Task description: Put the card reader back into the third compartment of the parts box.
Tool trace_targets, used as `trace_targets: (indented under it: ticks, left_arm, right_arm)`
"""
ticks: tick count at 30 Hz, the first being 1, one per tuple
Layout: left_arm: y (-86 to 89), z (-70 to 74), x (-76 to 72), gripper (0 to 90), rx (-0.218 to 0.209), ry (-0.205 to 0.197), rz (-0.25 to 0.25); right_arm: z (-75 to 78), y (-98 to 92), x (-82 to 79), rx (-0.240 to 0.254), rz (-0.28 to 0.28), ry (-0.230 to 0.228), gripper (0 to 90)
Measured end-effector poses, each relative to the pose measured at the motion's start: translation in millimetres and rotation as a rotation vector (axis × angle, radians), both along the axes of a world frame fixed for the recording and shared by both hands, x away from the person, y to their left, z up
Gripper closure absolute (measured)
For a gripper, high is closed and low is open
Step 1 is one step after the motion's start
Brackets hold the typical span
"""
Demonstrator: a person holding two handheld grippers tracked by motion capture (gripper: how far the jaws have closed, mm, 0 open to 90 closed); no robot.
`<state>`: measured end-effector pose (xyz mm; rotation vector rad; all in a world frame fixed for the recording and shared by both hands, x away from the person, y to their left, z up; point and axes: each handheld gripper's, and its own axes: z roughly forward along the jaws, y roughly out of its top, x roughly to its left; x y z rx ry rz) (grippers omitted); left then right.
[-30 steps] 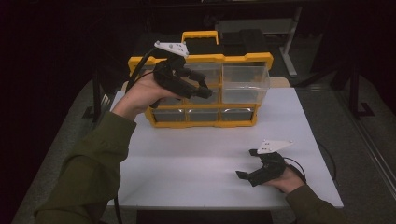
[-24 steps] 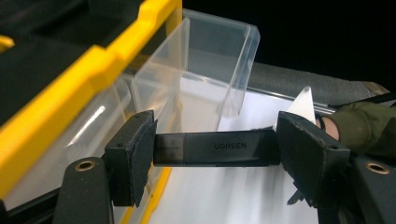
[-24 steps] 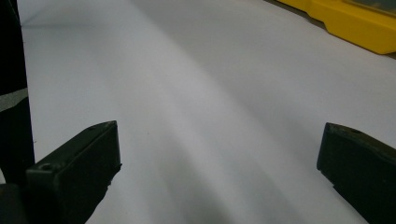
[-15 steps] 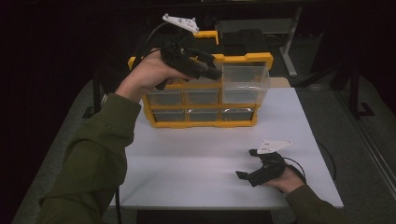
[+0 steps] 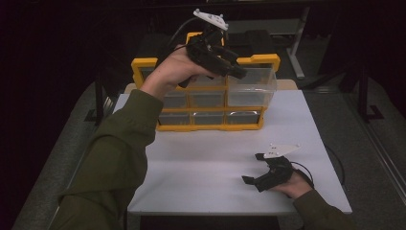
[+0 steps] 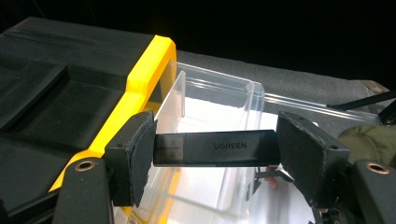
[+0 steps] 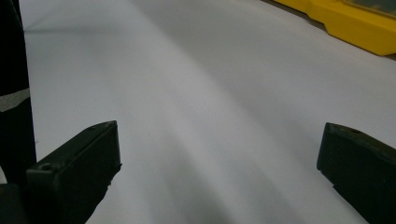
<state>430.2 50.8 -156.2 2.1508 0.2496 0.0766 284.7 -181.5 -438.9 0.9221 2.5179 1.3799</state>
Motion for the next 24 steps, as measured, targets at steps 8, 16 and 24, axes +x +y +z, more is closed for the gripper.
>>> trace_targets:
  ticks: [8, 16, 24]
  left_arm:
    - [-10.1, -12.2, 7.1, 29.6, 0.010, 0.014, 0.024]
    - [-2.9, -10.1, 6.0, 27.2, -0.024, 0.015, 0.031]
    - [16.1, -5.7, -0.5, 24.5, -0.029, 0.004, 0.032]
  right_arm:
    - [0.7, -0.4, -0.7, 0.002, 0.001, -0.001, 0.0]
    - [0.6, -0.4, -0.5, 0.001, 0.001, -0.002, 0.0]
    - [-0.5, -1.7, 0.0, 0.001, -0.003, 0.002, 0.0]
